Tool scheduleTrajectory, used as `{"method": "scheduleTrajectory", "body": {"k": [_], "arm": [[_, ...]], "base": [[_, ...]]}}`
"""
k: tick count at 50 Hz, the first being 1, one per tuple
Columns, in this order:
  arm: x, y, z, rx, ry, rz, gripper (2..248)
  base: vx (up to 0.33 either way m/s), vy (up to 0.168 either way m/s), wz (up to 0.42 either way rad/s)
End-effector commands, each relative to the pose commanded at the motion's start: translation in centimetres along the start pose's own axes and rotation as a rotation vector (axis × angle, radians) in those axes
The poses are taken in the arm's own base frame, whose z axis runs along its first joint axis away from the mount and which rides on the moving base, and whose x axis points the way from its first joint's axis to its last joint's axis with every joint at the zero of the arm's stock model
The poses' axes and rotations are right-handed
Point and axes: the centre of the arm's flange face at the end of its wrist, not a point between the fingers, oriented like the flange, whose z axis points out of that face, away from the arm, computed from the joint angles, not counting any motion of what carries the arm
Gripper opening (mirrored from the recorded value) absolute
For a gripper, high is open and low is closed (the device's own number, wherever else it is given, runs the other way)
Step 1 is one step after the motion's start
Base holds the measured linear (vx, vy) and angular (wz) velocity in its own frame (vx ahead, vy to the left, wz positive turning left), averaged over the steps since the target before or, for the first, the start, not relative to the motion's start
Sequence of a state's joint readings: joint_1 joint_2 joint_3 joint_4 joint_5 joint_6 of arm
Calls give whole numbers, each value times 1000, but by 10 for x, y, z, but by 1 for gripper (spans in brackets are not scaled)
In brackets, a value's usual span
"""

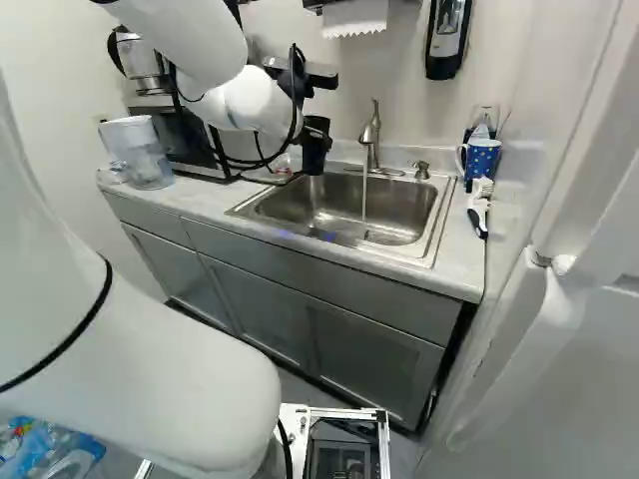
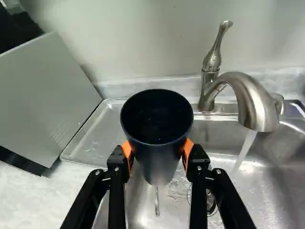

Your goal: Rinse the cup and place it in the tray

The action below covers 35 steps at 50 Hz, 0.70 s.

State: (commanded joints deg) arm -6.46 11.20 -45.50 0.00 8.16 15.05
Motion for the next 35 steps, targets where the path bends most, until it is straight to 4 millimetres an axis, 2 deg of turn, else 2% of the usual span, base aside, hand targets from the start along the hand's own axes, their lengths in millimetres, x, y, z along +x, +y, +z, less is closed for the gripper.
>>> {"method": "scheduleTrajectory", "body": {"k": [35], "arm": [[0, 0, 0, 0, 0, 368, 121]], "base": [[0, 0, 0]]}}
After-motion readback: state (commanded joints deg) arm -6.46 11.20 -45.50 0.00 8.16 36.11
